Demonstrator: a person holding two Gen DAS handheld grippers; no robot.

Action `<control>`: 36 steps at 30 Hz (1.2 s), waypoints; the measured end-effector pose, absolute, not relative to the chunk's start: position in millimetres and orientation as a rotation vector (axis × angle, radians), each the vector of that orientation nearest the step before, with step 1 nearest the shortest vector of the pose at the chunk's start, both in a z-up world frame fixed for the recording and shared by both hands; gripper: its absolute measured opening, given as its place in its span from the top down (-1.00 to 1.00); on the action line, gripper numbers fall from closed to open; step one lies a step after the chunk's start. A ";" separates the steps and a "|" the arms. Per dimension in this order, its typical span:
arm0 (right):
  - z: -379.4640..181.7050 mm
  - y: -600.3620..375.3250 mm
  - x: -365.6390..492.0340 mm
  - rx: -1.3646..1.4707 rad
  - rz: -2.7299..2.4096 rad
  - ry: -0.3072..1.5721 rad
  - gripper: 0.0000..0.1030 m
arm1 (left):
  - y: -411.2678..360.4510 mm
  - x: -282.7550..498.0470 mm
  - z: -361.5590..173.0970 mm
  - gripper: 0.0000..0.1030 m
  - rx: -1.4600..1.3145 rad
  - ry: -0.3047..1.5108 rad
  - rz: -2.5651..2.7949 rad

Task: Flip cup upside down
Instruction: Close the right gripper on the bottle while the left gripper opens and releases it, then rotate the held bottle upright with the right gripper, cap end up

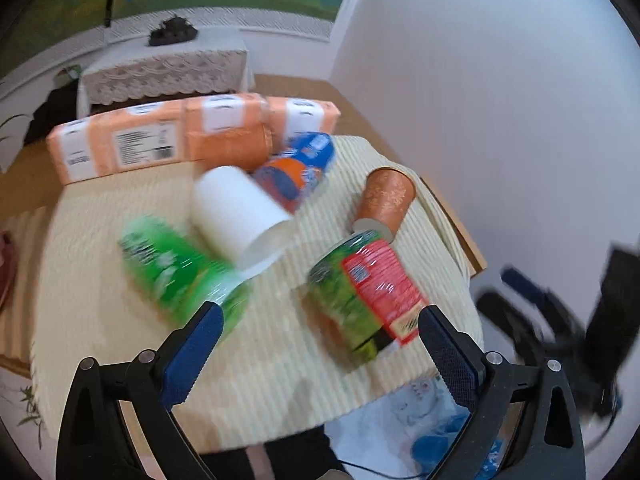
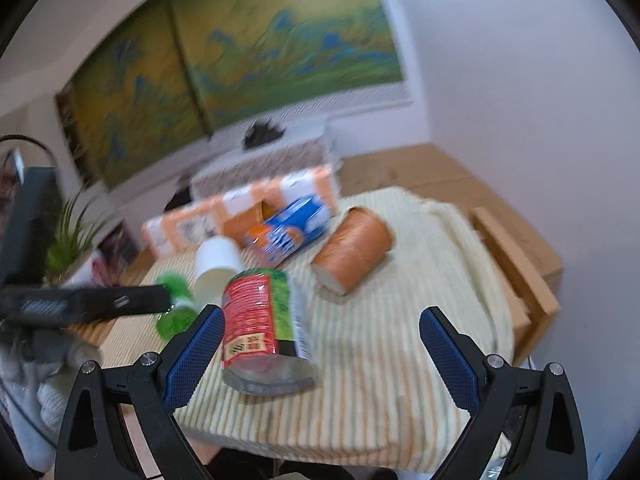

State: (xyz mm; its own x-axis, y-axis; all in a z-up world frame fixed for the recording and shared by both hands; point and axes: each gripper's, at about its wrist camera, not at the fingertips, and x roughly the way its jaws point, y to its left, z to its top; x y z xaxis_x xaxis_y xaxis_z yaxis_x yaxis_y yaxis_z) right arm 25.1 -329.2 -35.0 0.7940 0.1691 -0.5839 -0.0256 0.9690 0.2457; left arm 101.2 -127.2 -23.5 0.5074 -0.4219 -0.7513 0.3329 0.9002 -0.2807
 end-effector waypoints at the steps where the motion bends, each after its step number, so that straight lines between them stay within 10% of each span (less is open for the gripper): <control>1: -34.6 -326.7 31.6 0.218 0.120 0.662 -0.87 | -116.4 93.6 -23.9 -0.94 -0.117 0.927 -0.450; 30: -64.7 -226.6 164.8 -0.151 0.379 1.265 -0.85 | -2.2 31.9 -66.8 -0.94 -0.167 0.889 -0.237; 36: -70.6 -219.9 168.6 -0.210 0.352 1.300 -0.60 | -1.8 35.4 -68.3 -0.94 -0.176 0.891 -0.240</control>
State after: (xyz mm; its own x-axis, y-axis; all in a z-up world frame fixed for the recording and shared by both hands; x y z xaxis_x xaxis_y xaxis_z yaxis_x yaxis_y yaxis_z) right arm 168.6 -219.9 -70.6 0.2255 0.1361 -0.9647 -0.3689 0.9284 0.0447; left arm 35.4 -1.8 -68.3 0.6050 -0.2789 -0.7458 0.1331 0.9589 -0.2506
